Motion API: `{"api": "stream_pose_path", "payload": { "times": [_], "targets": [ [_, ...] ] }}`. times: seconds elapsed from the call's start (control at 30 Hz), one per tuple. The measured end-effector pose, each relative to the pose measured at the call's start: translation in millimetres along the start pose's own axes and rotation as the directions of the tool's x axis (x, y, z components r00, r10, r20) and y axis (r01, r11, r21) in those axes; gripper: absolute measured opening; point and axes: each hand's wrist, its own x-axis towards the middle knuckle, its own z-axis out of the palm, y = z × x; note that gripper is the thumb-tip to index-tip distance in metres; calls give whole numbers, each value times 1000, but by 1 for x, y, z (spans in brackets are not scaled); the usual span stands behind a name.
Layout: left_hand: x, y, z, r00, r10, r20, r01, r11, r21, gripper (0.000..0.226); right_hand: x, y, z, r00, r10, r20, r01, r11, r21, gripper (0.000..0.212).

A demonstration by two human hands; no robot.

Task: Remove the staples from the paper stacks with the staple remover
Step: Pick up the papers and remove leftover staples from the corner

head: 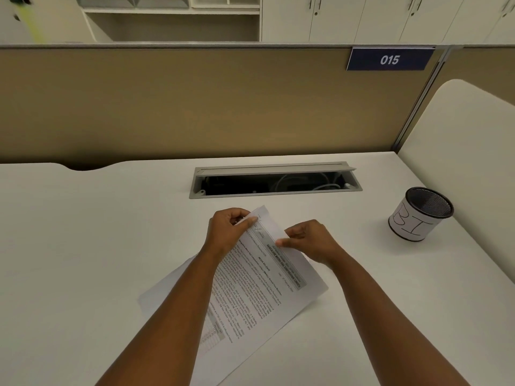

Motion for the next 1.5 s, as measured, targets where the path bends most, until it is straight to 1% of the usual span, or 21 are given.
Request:
{"api": "stream_pose_path", "payload": {
  "times": [0.07, 0.17, 0.37, 0.43, 0.47, 0.5, 0.57, 0.6, 0.63, 0.67, 0.7, 0.73, 0.77, 0.83, 0.93, 1.0, 1.07, 1.17, 1.27, 1.37, 1.5],
  "targets": [
    [-1, 4, -3, 1000, -9, 22, 10, 999, -33, 14, 5, -6, -1, 999, -5, -34, 3, 998, -67, 21],
    [-4, 9, -6, 998, -25, 62, 26, 999, -24, 16, 9, -13, -2, 998, -32, -45, 25, 989, -147, 27],
    [-11, 18, -12, 999, -7, 39, 11, 994, -109, 13, 6, -23, -4, 991, -53, -119, 34, 987, -154, 30],
    [-13, 21, -14, 1000, -5, -2, 4, 990, -143, 12, 2, -25, -3, 982, -61, -179, 26, 981, -191, 28],
    [-13, 22, -14, 999, -7, -35, 2, 987, -159, 13, -1, -26, -3, 963, -95, -252, 41, 976, -212, 27],
    [-14, 23, -16, 998, -10, -67, -2, 984, -177, 15, -4, -26, -3, 924, -147, -353, 72, 974, -217, 25],
    [-14, 26, -19, 992, -14, -125, -12, 977, -211, 19, -11, -25, -5, 786, -215, -579, 154, 976, -153, 27],
    [-14, 27, -21, 989, -18, -148, -17, 973, -228, 18, -14, -22, -6, 737, -194, -647, 184, 979, -85, 32],
    [-14, 29, -24, 986, -23, -166, -19, 968, -250, 16, -17, -19, -8, 734, -143, -664, 198, 980, 8, 38],
    [-13, 30, -27, 984, -29, -177, -21, 961, -277, 14, -21, -16, -9, 778, -72, -624, 197, 972, 132, 45],
    [-13, 32, -30, 982, -36, -186, -23, 953, -304, 12, -24, -13, -9, 845, -10, -534, 187, 942, 278, 51],
    [-12, 33, -32, 980, -44, -196, -24, 943, -333, 10, -27, -9, -9, 909, 13, -416, 179, 889, 421, 52],
    [-11, 34, -34, 976, -58, -209, -23, 930, -367, 8, -29, -5, -8, 955, -4, -295, 168, 831, 531, 48],
    [-12, 38, -36, 965, -103, -241, -17, 894, -448, 6, -34, 6, -4, 990, -64, -123, 126, 781, 611, 37],
    [-12, 41, -39, 948, -158, -276, -23, 831, -556, 12, -38, 19, 7, 997, -70, 41, 34, 817, 576, 37],
    [-12, 41, -40, 937, -186, -295, -24, 809, -587, 16, -38, 26, 15, 997, -48, 57, 10, 847, 531, 25],
    [-12, 39, -41, 934, -189, -304, -26, 812, -583, 16, -38, 29, 20, 1000, -17, 15, 7, 850, 526, 19],
    [-14, 30, -43, 955, -180, -237, 29, 849, -528, 11, -36, 28, 20, 997, 34, -71, 8, 850, 526, 22],
    [-21, 9, -46, 957, -265, -116, 182, 865, -467, 10, -33, 26, 19, 989, 98, -106, -28, 852, 523, 33],
    [-30, -15, -48, 922, -387, 12, 357, 839, -411, 15, -31, 28, 18, 983, 150, -101, -80, 862, 501, 36],
    [-42, -37, -47, 879, -470, 85, 471, 822, -321, 13, -29, 32, 24, 970, 216, -110, -130, 846, 516, 41]
  ]
}}
